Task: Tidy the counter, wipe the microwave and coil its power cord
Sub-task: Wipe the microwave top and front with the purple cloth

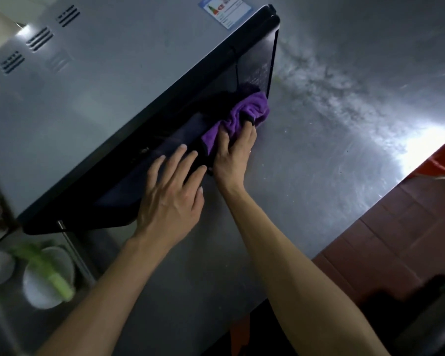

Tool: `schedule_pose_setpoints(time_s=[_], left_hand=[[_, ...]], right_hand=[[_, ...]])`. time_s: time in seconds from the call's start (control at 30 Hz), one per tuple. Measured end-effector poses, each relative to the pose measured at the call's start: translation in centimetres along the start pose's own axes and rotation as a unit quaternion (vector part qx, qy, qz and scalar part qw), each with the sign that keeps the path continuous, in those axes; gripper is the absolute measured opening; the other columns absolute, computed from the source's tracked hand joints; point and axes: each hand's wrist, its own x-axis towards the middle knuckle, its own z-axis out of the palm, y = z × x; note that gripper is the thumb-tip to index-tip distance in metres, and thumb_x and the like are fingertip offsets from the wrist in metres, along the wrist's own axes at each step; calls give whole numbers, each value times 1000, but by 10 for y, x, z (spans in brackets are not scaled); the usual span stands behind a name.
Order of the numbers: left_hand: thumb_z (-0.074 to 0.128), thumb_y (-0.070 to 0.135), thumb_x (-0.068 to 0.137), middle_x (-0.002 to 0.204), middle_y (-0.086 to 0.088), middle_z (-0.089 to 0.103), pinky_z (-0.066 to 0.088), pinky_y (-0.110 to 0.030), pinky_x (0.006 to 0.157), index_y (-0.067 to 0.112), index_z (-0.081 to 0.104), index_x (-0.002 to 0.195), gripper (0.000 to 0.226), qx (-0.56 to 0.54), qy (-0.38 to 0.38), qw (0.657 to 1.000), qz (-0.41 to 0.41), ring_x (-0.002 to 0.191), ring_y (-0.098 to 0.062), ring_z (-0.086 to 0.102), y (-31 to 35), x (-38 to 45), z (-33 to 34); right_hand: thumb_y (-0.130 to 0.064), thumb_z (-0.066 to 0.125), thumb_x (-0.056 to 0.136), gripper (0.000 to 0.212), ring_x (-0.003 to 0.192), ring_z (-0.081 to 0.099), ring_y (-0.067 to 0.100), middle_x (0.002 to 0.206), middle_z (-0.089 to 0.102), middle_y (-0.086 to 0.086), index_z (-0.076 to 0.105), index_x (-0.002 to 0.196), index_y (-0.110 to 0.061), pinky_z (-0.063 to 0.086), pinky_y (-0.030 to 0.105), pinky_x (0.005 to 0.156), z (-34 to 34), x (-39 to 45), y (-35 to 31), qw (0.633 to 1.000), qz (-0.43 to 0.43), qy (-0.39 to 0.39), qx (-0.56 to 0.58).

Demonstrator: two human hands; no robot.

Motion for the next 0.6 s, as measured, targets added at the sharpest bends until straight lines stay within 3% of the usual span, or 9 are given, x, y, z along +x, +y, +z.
schedule_pose_setpoints(time_s=[0.23,0.37,0.5,0.6], left_hand=[[59,20,92,144,-16,52,19,-55,121,6,62,132,42,-56,12,997,-58,147,-33,31,5,-26,9],[58,21,93,145,-14,51,27,-50,119,7,60,135,44,-141,24,982,-123,146,-31,32,6,-53,20],[59,19,94,143,-14,53,36,-44,114,7,59,134,42,-278,33,941,-192,139,-29,42,21,-77,30],[62,14,94,137,-8,58,40,-31,110,10,61,132,38,-386,45,887,-248,132,-21,49,33,-97,32]], right_hand=[[-25,62,97,34,118,48,19,130,48,10,51,125,-10,41,35,104,-20,-19,-1,997,-5,-65,-40],[-27,61,97,28,116,50,16,128,50,6,50,123,-18,42,30,103,-29,-36,-3,993,-18,-96,-65],[-29,61,96,33,108,53,16,120,53,6,48,123,-15,44,28,96,-35,-66,-1,988,-32,-114,-98],[-32,60,96,33,106,56,22,116,55,7,46,122,-17,48,43,96,-44,-92,9,984,-27,-125,-123]])
